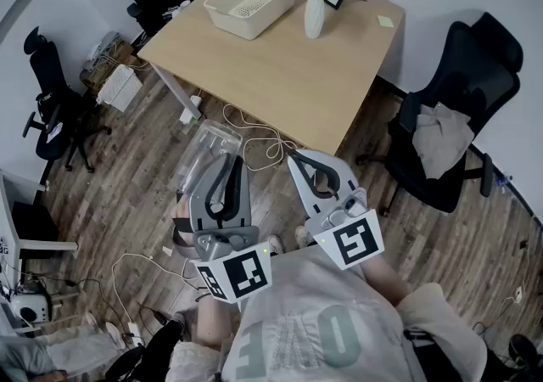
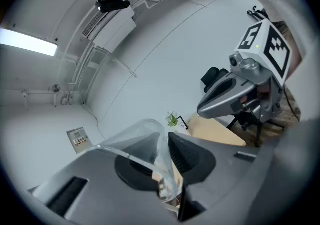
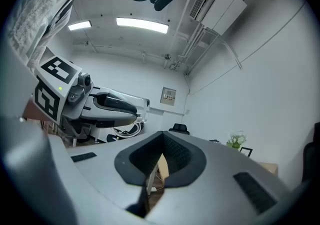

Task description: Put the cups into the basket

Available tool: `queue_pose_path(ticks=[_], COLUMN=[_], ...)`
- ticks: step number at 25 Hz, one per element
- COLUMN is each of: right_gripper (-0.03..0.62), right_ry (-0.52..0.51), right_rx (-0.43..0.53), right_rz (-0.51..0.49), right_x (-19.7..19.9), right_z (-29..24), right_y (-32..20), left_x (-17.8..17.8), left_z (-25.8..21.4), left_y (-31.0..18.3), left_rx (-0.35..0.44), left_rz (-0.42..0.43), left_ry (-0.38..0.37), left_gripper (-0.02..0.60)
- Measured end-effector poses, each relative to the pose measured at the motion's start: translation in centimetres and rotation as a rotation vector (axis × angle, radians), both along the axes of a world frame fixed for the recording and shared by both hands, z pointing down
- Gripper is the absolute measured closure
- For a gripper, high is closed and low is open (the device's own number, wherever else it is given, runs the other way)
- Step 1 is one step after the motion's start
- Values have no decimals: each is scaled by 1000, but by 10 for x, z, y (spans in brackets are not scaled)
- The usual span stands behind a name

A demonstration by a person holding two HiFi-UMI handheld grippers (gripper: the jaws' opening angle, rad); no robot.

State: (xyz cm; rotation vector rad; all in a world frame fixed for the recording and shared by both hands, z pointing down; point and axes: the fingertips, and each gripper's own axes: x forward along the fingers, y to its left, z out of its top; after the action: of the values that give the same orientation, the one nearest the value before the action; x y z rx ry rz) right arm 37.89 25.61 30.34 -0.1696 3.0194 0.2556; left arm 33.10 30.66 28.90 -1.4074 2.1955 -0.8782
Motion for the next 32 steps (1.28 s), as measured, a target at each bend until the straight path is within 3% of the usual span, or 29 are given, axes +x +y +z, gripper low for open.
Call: queue_pose_path(ticks=[14,26,32], right_gripper=[595,595,595], right_ry=[-9,-38,10], right_rx=[-4,4,8], right_rz=[-28,-83,-87], right_x=[2,12,8], right_z=[1,11,22], right_y=[1,-20,-30], left_x=[4,1,-11], left_z=[1,-1,0], left_y=[6,6,-3], left_rx=[19,42,61], left_rz=[-37,-156,-163], left_ry=[11,-39,-33], left_gripper=[511,511,511])
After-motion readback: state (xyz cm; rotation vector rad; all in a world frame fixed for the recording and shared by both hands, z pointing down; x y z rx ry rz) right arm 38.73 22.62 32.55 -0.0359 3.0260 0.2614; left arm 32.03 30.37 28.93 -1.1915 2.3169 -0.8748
